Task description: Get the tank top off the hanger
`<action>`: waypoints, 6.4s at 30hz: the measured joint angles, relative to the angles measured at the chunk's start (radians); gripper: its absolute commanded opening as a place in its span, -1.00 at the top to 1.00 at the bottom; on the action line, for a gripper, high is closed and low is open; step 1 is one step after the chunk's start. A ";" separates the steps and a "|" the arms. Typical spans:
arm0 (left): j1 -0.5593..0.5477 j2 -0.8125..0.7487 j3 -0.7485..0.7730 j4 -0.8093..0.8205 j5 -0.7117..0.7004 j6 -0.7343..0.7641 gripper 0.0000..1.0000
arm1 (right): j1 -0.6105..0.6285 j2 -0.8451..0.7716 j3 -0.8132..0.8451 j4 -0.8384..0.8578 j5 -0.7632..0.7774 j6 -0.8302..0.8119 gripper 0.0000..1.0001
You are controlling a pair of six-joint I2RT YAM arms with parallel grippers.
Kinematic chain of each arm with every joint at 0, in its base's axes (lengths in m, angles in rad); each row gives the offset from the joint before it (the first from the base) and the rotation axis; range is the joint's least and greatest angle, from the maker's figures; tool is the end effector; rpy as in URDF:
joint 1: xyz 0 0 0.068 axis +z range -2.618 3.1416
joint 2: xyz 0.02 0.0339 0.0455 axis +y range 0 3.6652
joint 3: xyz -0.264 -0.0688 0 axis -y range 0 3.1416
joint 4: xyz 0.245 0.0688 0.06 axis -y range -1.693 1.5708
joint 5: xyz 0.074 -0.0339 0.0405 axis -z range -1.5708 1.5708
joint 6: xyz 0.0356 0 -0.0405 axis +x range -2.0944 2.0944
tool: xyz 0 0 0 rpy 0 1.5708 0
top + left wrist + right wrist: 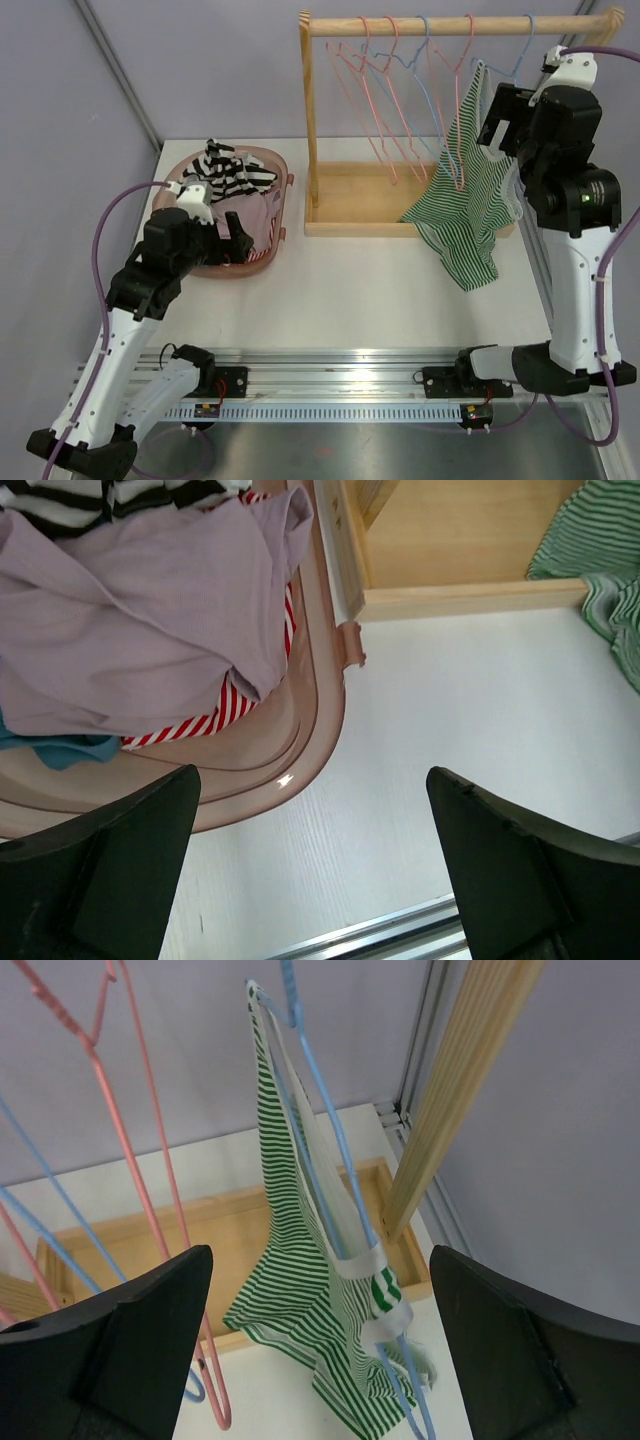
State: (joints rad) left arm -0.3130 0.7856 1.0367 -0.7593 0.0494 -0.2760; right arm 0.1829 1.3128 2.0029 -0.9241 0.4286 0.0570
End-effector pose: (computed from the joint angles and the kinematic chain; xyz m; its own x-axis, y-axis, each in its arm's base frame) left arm 0.1436 -0.0483 0.3659 -0.5404 -0.1112 -0.8340 0.2092 0.9423 -0.2612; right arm 0.2061 0.0231 0.5463 -0.2144 0.0130 -0.9767 0.2447 0.9687 -0.0408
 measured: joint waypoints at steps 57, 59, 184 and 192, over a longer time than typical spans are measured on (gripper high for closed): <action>0.000 -0.044 -0.096 0.051 0.031 0.043 -0.98 | -0.145 0.113 0.224 -0.010 -0.335 -0.025 1.00; 0.000 -0.047 -0.096 0.051 0.031 0.043 -0.98 | -0.145 0.106 0.210 0.012 -0.335 -0.025 1.00; -0.946 0.229 0.119 0.349 -0.887 0.026 1.00 | 0.152 -0.537 -0.633 -0.096 -1.317 0.162 1.00; -0.795 0.143 0.080 0.338 -0.896 -0.086 1.00 | 0.235 -0.542 -0.634 -0.120 -1.302 0.095 1.00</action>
State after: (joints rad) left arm -1.1076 0.9291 1.1168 -0.4217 -0.8467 -0.3618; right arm 0.4175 0.7708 1.3685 -1.0439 -0.8730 0.1516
